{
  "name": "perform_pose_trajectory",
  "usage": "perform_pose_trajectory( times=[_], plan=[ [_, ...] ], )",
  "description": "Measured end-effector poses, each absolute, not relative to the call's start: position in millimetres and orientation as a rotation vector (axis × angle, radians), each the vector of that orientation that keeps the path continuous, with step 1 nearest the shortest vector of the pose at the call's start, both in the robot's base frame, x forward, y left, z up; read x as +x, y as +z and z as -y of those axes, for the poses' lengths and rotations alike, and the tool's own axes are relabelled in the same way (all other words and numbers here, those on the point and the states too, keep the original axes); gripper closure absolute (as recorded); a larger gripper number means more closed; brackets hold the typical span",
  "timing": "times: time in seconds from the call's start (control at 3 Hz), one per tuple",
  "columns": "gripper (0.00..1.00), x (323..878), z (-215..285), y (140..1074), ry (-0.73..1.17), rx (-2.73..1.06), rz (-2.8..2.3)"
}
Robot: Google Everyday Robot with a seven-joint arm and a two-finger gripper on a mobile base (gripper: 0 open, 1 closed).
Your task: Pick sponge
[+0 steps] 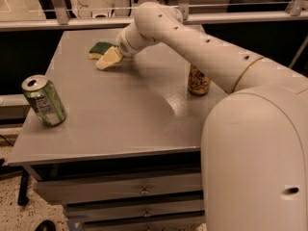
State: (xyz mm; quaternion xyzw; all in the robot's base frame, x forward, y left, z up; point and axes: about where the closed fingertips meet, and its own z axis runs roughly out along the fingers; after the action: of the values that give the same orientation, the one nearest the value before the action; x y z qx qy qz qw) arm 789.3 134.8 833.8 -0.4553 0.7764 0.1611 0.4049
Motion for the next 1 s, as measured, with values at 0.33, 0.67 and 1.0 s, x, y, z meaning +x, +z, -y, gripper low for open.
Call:
perform_pose_trajectory(
  times=[0.33,0.67,1.0],
  plan=[
    [0.40,794.4,-133.4,833.1,0.427,-1.127,-1.961],
    [0.63,789.5,-132.6,848.0,0.467,-1.113,-1.929],
    [0.87,769.9,-128.2,876.2,0.543,-1.100,-1.857]
  ],
)
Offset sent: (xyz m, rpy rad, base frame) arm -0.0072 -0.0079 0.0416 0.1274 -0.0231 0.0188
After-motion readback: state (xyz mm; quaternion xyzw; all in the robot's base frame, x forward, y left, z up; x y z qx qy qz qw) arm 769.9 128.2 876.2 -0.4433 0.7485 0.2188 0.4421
